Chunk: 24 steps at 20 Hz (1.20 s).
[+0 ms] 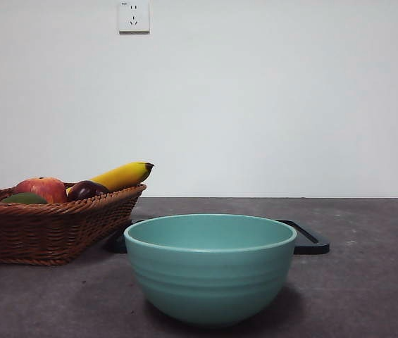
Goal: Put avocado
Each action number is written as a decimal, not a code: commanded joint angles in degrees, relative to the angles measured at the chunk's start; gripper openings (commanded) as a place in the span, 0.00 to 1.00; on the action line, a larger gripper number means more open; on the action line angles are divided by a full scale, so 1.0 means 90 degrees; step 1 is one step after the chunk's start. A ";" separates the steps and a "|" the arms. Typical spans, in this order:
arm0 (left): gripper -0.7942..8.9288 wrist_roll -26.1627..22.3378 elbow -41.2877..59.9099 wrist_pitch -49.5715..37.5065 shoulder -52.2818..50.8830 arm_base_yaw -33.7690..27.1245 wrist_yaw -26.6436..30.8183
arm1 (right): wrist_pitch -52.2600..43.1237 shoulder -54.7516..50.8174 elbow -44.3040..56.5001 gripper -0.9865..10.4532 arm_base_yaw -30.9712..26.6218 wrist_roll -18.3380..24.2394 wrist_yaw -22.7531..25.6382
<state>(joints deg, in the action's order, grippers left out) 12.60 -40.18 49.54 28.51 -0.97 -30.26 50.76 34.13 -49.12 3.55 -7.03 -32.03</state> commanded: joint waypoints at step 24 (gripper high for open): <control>0.48 -0.1005 -0.0891 0.1486 0.0406 0.0862 -0.0782 | 0.1345 0.0784 -0.0738 0.42 0.2193 0.0986 -0.0104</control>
<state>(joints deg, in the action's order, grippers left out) 3.92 -46.92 63.55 31.81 6.63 -37.32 63.55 40.86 -54.74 22.90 1.69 -32.86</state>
